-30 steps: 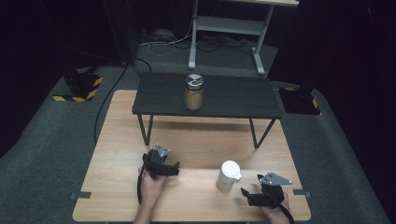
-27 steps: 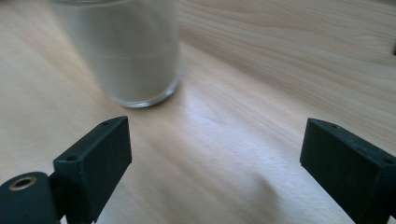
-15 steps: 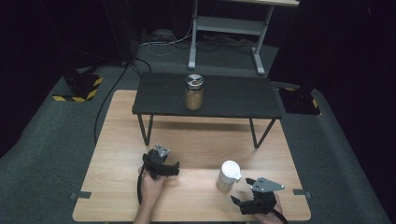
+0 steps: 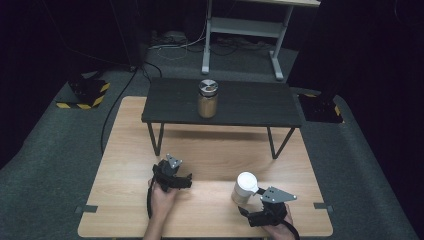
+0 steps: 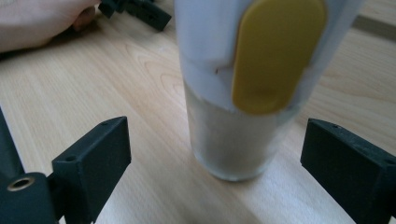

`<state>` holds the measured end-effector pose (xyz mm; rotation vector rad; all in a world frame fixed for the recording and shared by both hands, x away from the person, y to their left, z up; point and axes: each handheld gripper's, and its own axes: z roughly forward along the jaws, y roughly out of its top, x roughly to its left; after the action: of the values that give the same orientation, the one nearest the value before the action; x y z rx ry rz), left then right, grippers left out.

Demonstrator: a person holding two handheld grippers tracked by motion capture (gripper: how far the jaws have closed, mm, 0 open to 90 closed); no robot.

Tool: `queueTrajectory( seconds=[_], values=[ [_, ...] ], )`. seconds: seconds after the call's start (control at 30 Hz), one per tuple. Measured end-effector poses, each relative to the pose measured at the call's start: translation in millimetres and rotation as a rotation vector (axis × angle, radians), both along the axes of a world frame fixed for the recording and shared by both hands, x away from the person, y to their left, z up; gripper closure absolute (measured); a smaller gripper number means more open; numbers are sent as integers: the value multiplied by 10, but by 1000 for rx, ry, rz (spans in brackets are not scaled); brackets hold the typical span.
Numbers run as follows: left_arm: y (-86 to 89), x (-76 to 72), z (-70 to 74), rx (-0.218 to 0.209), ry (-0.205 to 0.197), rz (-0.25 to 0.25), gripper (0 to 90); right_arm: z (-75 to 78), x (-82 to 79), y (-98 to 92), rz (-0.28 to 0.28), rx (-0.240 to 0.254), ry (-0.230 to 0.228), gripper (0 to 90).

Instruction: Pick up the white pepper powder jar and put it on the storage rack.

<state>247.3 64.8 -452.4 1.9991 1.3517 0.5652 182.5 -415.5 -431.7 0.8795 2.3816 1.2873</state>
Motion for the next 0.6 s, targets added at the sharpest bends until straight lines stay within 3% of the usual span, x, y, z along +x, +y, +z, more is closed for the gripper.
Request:
queueTrajectory(
  seconds=[0.6],
  values=[
    [0, 0, -1, 0, 0, 0, 26, -56, 108, 220, -40, 50, -58, 116]
  ],
)
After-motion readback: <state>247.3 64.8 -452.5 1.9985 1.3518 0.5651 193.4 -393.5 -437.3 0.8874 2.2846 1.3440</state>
